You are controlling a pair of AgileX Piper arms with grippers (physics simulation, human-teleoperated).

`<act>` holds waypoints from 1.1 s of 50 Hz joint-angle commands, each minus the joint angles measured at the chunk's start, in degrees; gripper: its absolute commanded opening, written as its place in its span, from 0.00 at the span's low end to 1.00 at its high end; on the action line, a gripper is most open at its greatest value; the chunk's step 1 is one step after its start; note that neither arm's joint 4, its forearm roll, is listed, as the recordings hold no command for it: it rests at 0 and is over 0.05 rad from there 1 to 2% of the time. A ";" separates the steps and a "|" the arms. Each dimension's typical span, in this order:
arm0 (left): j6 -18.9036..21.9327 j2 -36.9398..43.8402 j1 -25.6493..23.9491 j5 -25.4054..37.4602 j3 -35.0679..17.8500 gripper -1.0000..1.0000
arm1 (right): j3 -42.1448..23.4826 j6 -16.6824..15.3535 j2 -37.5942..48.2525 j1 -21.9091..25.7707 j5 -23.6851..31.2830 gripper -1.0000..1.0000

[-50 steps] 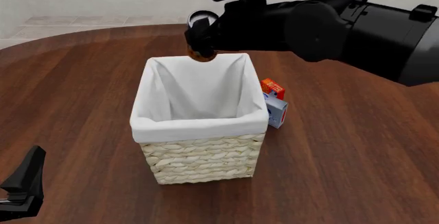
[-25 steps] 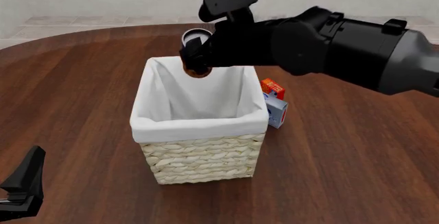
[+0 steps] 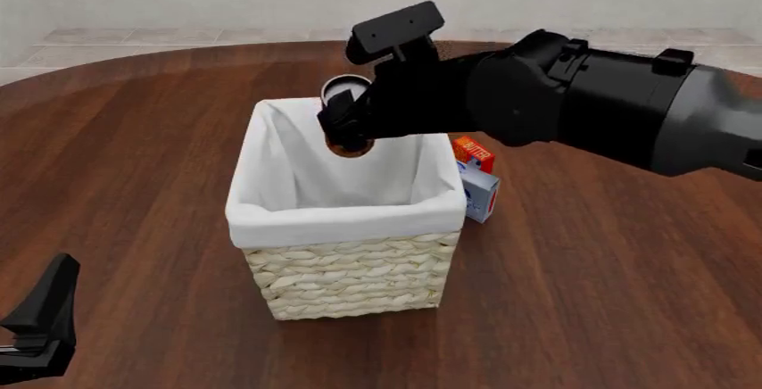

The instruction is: Pick up the alphabet soup and put it in the basket.

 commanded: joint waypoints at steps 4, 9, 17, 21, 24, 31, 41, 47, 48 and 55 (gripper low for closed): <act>0.07 0.01 -0.07 0.05 0.00 1.00 | 1.99 1.90 -0.80 1.51 -0.52 0.00; 0.07 0.00 -0.07 0.03 0.00 1.00 | 3.29 2.28 -0.97 2.17 -0.88 0.00; 0.10 0.01 -0.09 0.06 0.00 1.00 | 3.99 2.37 -0.85 2.56 -0.80 0.00; 0.13 0.01 -0.12 0.06 0.00 1.00 | 4.30 2.58 -0.78 2.86 -1.03 0.00; 0.12 0.00 -0.10 0.04 0.00 1.00 | 4.50 2.94 -0.58 2.93 -1.36 0.00; 0.04 0.00 0.00 0.05 0.00 1.00 | 4.67 3.78 1.01 2.32 -2.29 0.00; -0.04 0.01 0.00 0.09 0.00 1.00 | 5.05 5.41 1.80 2.51 -2.95 0.00; -0.01 0.02 -0.03 0.14 0.00 1.00 | 5.53 6.22 2.16 2.65 -3.45 0.00; 0.01 0.02 -0.06 0.14 0.00 1.00 | 5.60 6.21 2.23 2.65 -3.49 0.00; 0.11 0.03 -0.11 0.19 -0.01 1.00 | 5.78 6.43 2.80 2.47 -3.27 0.00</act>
